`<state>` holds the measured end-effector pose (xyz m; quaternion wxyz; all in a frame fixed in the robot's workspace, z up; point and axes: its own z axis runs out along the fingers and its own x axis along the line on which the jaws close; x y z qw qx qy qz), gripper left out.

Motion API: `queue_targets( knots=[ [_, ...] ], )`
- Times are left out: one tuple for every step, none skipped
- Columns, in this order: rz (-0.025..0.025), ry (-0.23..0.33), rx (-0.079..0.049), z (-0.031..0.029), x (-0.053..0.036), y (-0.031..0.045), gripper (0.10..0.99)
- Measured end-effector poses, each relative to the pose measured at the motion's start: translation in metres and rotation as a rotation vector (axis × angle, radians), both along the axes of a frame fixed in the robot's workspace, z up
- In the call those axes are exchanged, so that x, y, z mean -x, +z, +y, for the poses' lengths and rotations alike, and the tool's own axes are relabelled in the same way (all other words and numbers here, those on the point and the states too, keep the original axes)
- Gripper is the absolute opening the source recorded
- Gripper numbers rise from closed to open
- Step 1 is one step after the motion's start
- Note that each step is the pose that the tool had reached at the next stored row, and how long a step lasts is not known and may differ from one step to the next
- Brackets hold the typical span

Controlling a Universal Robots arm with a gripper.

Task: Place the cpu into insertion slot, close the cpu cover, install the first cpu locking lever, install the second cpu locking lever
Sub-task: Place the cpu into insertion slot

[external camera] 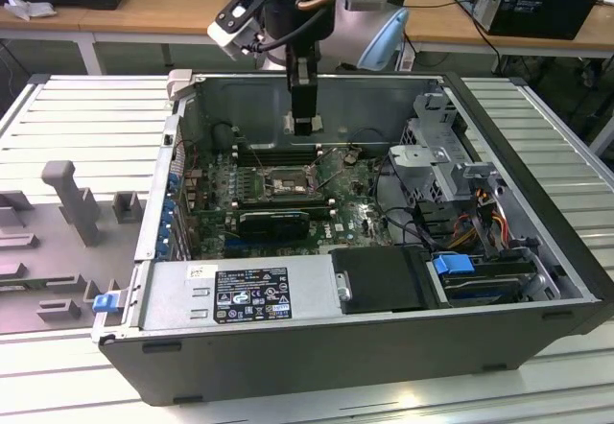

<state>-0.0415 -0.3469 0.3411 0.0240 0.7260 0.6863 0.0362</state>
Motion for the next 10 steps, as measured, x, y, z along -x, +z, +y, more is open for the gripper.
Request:
queue_targets(
  knots=[
    [0.0001, 0.0, 0.0, 0.0002, 0.0015, -0.0005, 0.529],
    [0.0, 0.0, 0.0, 0.0002, 0.0018, -0.0011, 0.529],
    [0.0002, 0.0, 0.0, 0.0002, 0.002, -0.0015, 0.529],
    [0.0001, 0.0, 0.0, 0.0002, 0.0022, -0.0018, 0.529],
    [0.0001, 0.0, 0.0, 0.0002, 0.0023, -0.0021, 0.529],
    [0.0, 0.0, 0.0, 0.0003, 0.003, -0.0039, 0.529],
    [0.0001, 0.0, 0.0, 0.0004, 0.0039, -0.0068, 0.529],
    [0.0001, 0.0, 0.0, 0.0006, 0.0043, -0.0088, 0.529],
    [0.0001, 0.0, 0.0, 0.0009, 0.0045, -0.0106, 0.529],
    [0.0001, 0.0, 0.0, 0.0014, 0.0046, -0.013, 0.529]
  ],
)
